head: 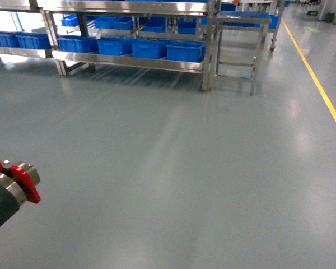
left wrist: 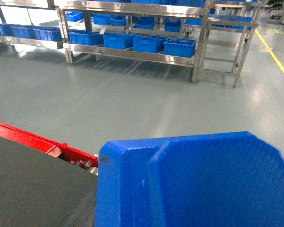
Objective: Pick blue part to blue bin on bottom shelf
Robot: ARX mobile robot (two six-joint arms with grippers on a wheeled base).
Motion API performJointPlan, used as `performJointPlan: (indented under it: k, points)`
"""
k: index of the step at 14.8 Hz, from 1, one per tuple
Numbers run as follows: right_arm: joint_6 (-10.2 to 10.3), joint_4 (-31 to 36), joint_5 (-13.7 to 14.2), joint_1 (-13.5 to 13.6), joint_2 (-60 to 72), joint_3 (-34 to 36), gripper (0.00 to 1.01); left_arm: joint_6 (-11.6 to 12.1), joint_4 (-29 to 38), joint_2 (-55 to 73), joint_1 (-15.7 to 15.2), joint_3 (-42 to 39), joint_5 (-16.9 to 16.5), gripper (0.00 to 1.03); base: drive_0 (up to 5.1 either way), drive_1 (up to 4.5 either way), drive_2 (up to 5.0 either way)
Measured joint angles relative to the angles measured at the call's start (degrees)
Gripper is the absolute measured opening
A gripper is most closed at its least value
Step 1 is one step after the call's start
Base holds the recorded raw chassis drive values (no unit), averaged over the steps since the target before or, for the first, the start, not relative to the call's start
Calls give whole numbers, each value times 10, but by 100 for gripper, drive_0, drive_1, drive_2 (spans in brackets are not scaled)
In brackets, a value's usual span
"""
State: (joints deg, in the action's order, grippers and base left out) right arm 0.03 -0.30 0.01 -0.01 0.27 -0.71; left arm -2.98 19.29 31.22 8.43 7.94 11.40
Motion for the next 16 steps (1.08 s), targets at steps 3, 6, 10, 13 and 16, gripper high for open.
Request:
performJointPlan:
  k: [3,6,10,13,16]
  points:
    - [0,0,0,0,0,0,98,0,0,0,0,0,0,44,-160,-160,-160]
    - [0,0,0,0,0,0,98,0,0,0,0,0,0,44,-186,-186,-186]
    - [0,1,0,0,0,0,98,0,0,0,1,0,0,44,-174,-174,-174]
    - [0,0,0,0,0,0,98,0,0,0,0,0,0,44,-162,-162,-162]
    - [0,0,1,0,0,0,98,0,-1,1,1,0,-3,44,-65,-65,-65]
